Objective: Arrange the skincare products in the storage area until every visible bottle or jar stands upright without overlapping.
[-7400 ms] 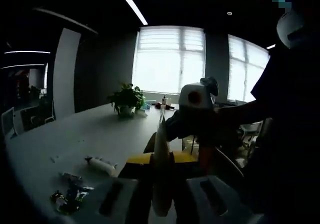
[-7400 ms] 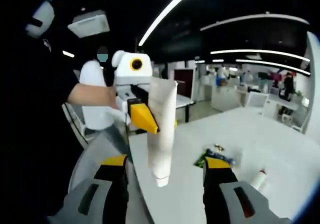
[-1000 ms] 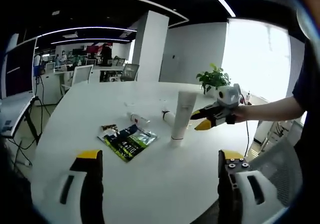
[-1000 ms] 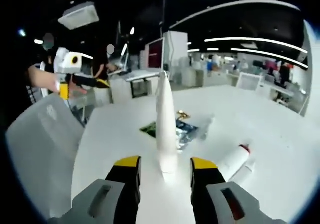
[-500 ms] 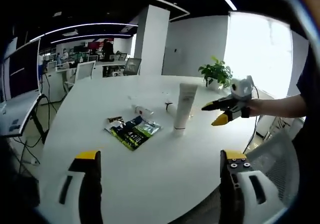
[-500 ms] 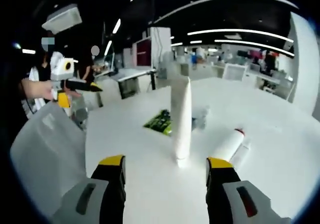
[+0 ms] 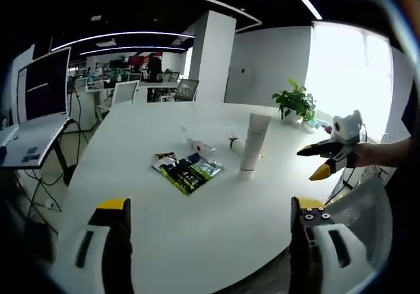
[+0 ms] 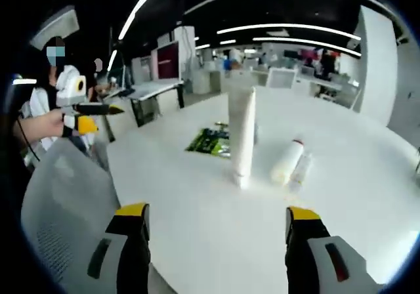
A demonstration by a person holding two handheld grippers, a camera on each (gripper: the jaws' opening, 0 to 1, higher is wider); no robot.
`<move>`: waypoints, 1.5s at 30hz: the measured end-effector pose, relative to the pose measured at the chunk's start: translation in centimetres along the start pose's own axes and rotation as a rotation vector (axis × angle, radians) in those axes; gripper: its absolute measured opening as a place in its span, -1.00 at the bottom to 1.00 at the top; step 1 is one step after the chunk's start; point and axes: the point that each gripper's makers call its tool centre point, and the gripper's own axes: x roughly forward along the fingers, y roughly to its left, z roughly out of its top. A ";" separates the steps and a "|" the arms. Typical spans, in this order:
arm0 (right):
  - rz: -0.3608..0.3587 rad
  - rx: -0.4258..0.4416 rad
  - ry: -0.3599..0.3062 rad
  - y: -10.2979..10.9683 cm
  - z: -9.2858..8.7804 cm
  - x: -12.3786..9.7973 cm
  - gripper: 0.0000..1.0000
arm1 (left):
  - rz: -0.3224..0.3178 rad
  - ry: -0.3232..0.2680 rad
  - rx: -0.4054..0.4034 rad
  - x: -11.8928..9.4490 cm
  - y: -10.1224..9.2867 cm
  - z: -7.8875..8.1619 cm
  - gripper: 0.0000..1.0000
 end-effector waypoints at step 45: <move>-0.216 -0.023 0.057 -1.3 -2.5 -2.1 0.63 | 0.176 -0.096 0.122 -2.0 2.2 1.0 0.73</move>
